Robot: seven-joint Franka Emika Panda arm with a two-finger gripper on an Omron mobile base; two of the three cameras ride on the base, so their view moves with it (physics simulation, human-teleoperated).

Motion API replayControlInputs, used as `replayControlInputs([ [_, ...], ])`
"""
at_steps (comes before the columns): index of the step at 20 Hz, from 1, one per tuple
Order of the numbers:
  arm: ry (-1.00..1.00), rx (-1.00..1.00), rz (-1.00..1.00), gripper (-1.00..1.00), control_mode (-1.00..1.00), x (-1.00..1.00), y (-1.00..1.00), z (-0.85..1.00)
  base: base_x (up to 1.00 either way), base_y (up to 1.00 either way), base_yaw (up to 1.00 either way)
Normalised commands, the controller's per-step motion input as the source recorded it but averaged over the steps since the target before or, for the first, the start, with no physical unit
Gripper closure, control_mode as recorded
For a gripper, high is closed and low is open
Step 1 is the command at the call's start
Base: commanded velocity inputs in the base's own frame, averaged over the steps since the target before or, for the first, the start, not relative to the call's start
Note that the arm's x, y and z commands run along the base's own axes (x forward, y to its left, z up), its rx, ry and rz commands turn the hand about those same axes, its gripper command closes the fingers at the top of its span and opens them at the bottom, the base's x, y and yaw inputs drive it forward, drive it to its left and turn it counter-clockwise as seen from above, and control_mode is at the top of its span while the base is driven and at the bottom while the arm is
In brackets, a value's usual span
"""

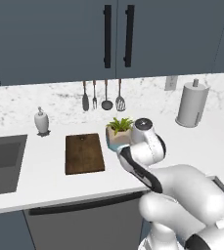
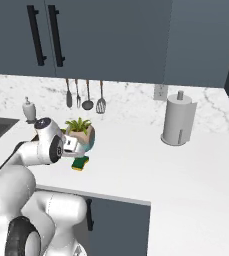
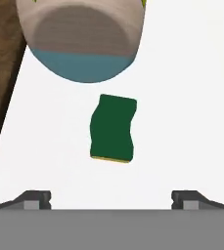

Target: Pick up the sponge from the counter and clean the cutting board by briefly scrubbing or pressing down on the cutting board. Once finished, release the sponge.

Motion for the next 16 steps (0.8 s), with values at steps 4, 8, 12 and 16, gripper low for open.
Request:
replayControlInputs([
  [4, -0.14, 0.05, 0.16, -1.00, -1.00, -0.98, -0.01, 1.00, 0.00, 0.00, 0.00],
  [8, -0.14, 0.23, 0.13, -1.00, -1.00, -0.99, -0.09, 0.96, 0.00, 0.00, 0.00],
  [12, -0.21, 0.13, 0.05, -1.00, -1.00, -1.00, -0.05, 0.91, 0.00, 0.00, 0.00],
  [16, -0.22, 0.07, -0.01, -1.00, -1.00, -1.00, 0.00, 0.48, 0.00, 0.00, 0.00],
])
